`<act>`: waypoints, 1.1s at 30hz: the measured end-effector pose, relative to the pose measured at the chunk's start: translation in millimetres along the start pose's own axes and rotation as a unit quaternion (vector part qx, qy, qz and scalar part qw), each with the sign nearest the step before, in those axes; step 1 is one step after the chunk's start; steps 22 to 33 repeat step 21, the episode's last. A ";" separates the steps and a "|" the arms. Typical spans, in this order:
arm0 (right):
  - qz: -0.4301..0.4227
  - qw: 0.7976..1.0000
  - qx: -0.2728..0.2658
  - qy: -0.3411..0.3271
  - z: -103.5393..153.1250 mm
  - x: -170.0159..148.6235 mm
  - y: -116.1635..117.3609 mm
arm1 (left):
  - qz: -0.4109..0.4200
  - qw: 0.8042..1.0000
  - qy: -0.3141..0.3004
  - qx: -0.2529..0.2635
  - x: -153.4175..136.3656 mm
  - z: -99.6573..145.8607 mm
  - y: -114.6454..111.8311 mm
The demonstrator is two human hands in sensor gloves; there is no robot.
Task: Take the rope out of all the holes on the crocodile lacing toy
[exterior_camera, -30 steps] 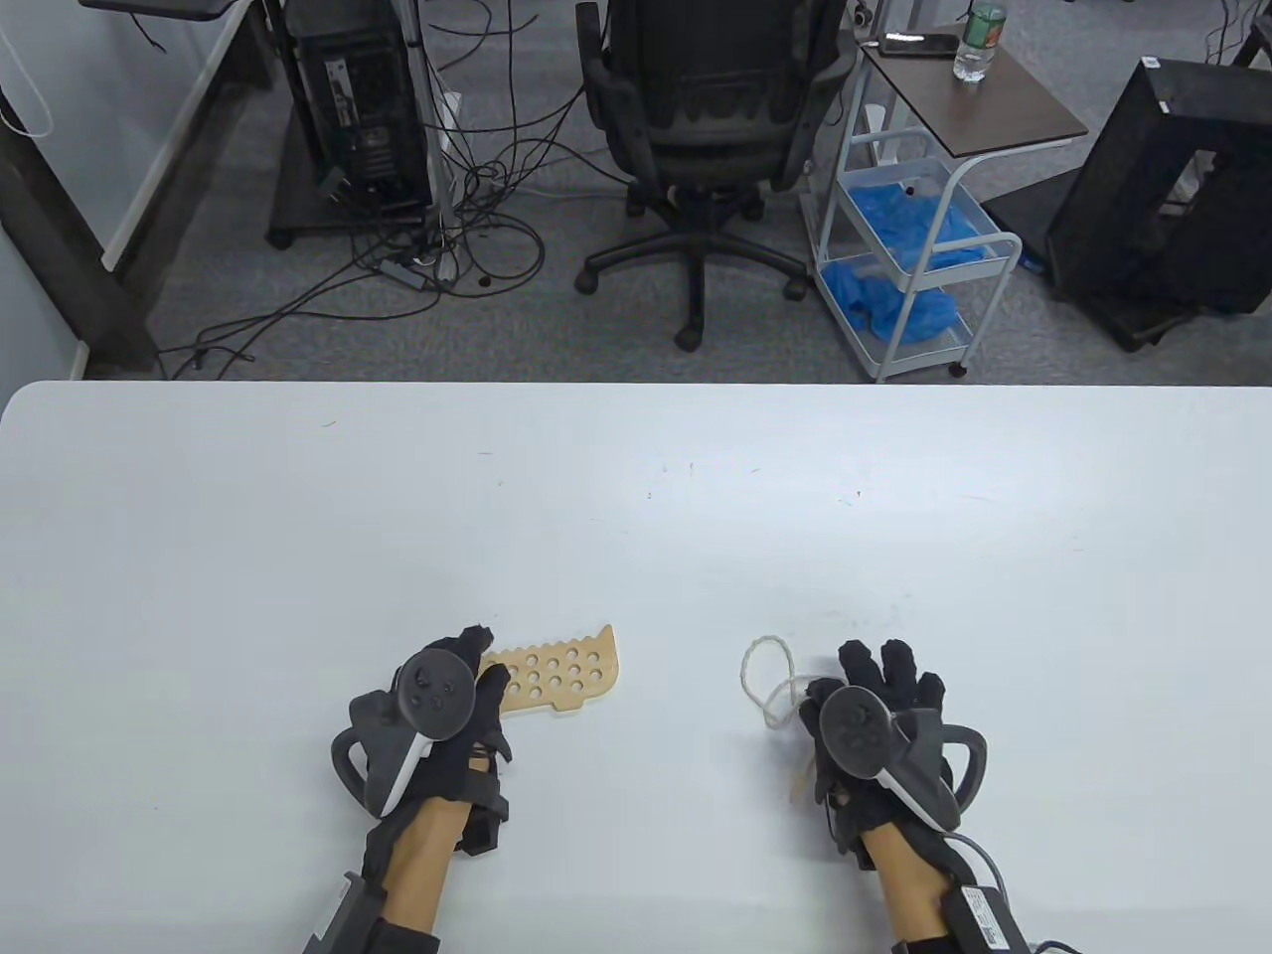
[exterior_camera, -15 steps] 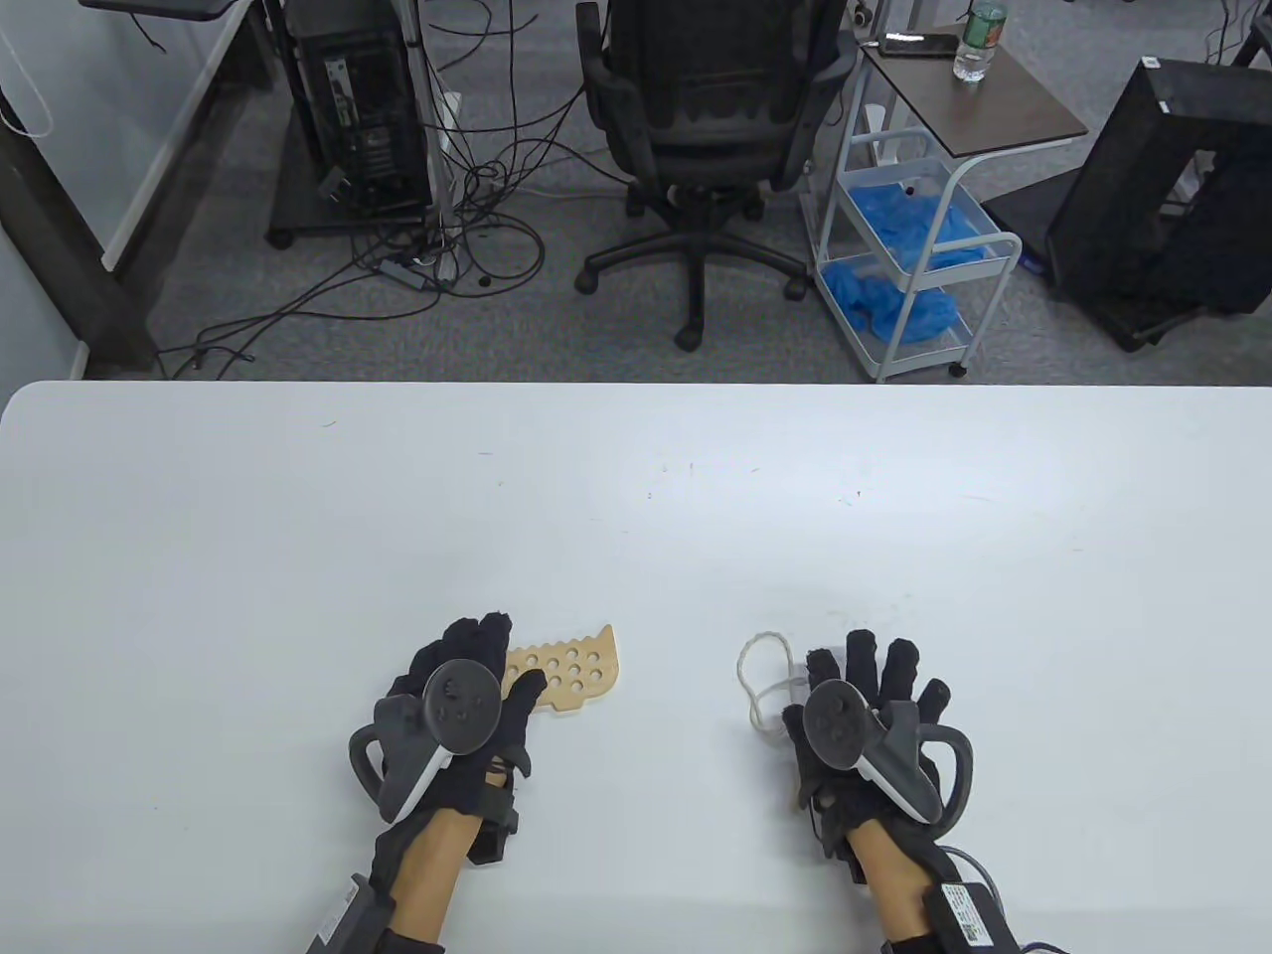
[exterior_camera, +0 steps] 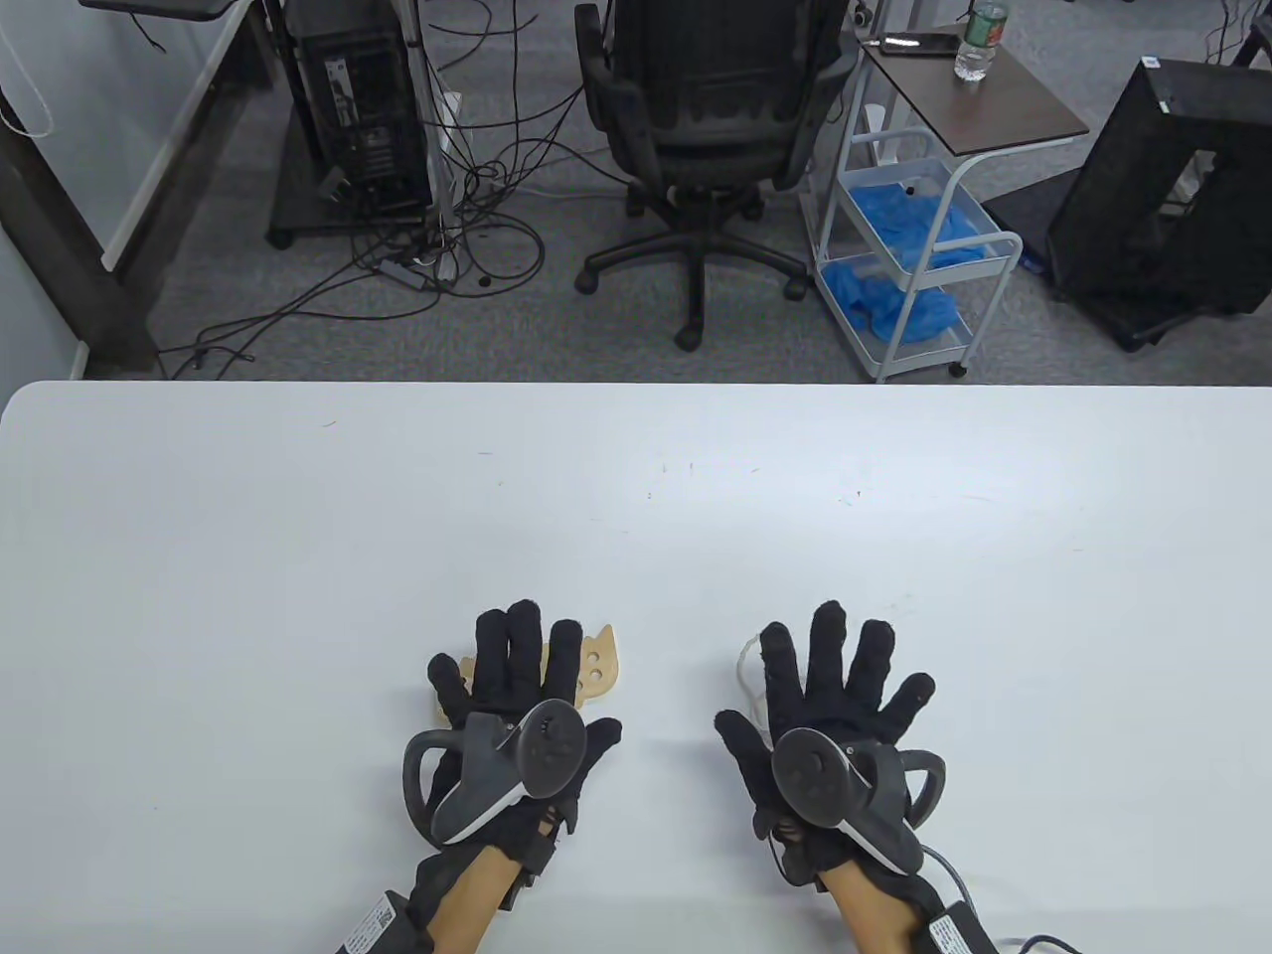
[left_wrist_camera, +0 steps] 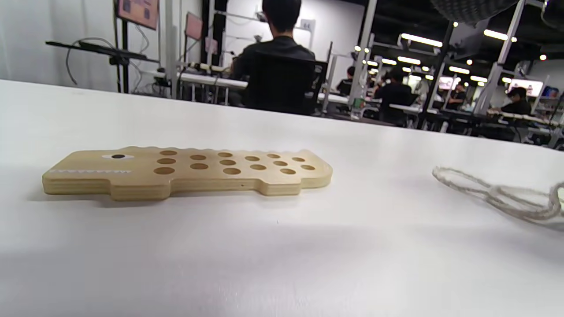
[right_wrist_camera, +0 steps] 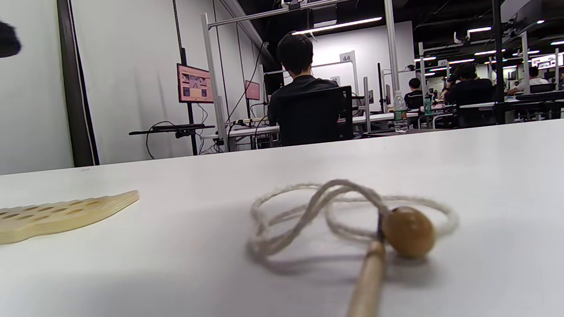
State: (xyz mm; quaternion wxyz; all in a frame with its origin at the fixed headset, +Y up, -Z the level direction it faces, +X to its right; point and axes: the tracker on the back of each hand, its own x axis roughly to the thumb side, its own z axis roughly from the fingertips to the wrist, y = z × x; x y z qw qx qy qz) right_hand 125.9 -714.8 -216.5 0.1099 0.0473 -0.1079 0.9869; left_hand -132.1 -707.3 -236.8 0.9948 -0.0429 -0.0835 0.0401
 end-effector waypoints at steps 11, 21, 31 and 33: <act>0.035 0.992 0.120 -0.008 -3.7 5.3 33.3 | 0.044 0.995 0.017 -0.087 -14.9 -10.6 -20.4; 0.009 0.991 0.134 -0.001 -4.8 3.9 39.1 | 0.036 0.996 0.001 -0.080 -5.9 -8.9 -19.7; 0.009 0.991 0.134 -0.001 -4.8 3.9 39.1 | 0.036 0.996 0.001 -0.080 -5.9 -8.9 -19.7; 0.009 0.991 0.134 -0.001 -4.8 3.9 39.1 | 0.036 0.996 0.001 -0.080 -5.9 -8.9 -19.7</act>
